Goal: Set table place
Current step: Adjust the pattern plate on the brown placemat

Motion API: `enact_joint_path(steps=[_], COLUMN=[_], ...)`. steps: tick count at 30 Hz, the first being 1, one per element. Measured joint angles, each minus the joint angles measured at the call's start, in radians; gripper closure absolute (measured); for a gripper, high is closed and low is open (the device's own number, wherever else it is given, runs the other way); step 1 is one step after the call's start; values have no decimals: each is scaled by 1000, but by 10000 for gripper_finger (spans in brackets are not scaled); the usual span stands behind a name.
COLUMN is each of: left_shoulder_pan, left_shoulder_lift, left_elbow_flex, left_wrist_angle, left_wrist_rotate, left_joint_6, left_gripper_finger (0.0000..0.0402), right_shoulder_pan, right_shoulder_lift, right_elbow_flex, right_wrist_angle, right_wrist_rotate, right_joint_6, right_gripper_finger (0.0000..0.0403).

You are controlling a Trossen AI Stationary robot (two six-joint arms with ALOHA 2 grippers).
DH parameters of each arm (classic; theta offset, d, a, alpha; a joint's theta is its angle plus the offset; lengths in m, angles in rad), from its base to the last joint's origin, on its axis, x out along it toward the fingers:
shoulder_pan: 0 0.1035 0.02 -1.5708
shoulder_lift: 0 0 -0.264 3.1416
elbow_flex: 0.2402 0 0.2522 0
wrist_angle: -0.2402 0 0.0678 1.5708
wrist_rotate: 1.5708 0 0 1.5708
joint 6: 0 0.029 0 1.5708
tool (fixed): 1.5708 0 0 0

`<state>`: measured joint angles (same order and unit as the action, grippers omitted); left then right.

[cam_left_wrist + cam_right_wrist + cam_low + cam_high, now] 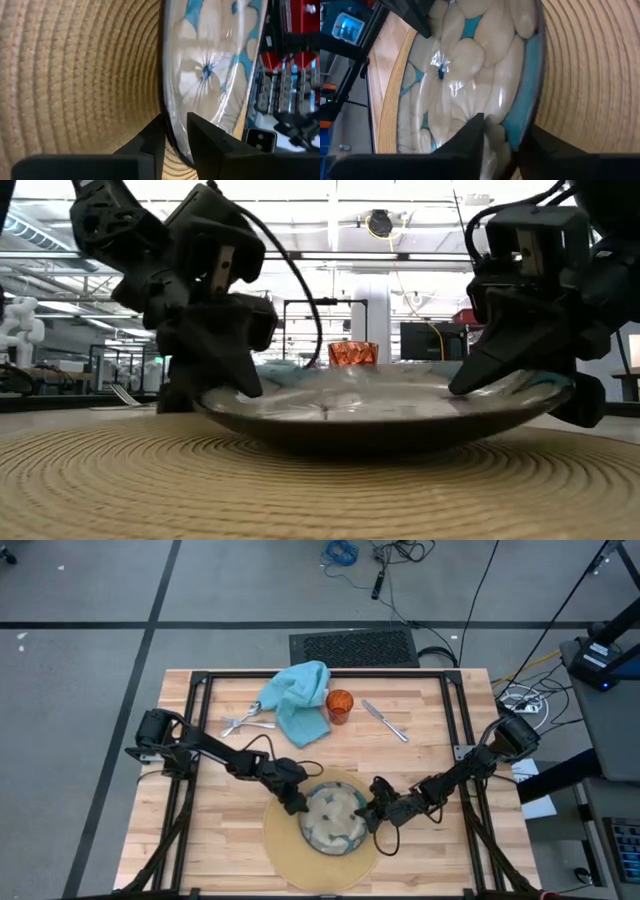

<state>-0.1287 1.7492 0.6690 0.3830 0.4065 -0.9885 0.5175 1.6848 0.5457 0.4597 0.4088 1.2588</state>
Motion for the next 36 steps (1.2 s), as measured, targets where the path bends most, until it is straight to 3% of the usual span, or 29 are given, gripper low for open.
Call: enact_joint_path(steps=[4,17,25,36], left_shoulder_pan=[8,27,47,8], left_shoulder_lift=[-12,-43,-149,-212], left_elbow_flex=[11,10,22,25], left_wrist_angle=[-4,-47,-216,-331], left_wrist_rotate=[30,55,25,0], left_joint_6=[25,48,133,162], left_gripper_finger=[389,399,400,401], right_shoulder_pan=[0,-9,-32,-74], right_shoulder_lift=[-6,-5,-3,-1], right_elbow_flex=[3,3,9,97], right_wrist_angle=[40,59,120,34], right_wrist_rotate=[-6,-12,-19,-125], right_joint_6=[-14,-37,-86,-163], right_gripper_finger=[384,385,385,385])
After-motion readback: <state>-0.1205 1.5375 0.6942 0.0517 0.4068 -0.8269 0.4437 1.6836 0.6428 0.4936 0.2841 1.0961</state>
